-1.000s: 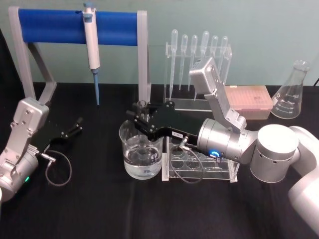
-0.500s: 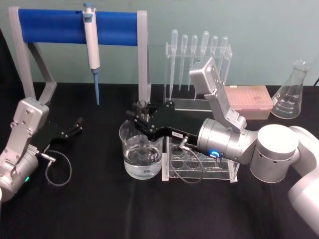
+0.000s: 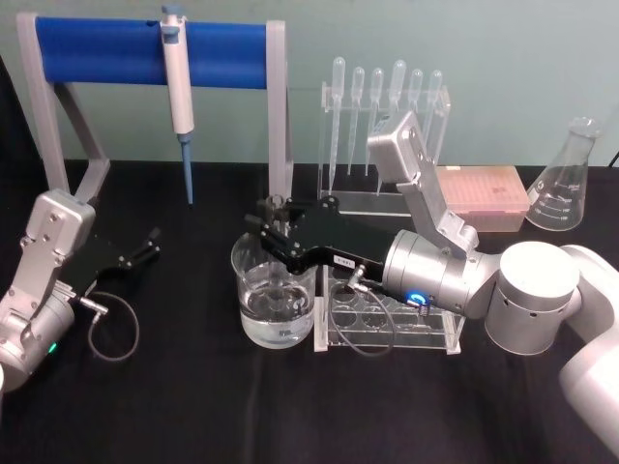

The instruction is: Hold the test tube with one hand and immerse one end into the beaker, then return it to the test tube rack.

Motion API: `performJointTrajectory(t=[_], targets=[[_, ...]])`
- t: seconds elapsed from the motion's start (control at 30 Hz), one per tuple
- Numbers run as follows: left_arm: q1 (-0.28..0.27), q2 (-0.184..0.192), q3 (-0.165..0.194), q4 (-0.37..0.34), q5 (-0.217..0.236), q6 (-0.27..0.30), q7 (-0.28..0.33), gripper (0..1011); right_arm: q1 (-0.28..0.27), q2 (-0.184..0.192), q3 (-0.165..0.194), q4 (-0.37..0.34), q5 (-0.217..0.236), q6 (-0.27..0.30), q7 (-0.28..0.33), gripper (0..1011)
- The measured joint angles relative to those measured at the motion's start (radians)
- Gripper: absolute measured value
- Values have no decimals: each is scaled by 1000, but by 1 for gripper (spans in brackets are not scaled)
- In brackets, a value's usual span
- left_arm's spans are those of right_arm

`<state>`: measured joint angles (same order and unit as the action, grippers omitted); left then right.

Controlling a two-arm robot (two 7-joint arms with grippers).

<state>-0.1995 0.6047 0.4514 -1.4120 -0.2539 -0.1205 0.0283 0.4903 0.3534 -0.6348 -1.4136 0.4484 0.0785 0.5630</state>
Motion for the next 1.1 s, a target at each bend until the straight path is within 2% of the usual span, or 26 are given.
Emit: performJointTrajectory(t=[1.1], targets=[[0, 0, 0, 0, 0, 0, 0, 1000, 0, 0, 0, 0, 0, 0, 0, 227]])
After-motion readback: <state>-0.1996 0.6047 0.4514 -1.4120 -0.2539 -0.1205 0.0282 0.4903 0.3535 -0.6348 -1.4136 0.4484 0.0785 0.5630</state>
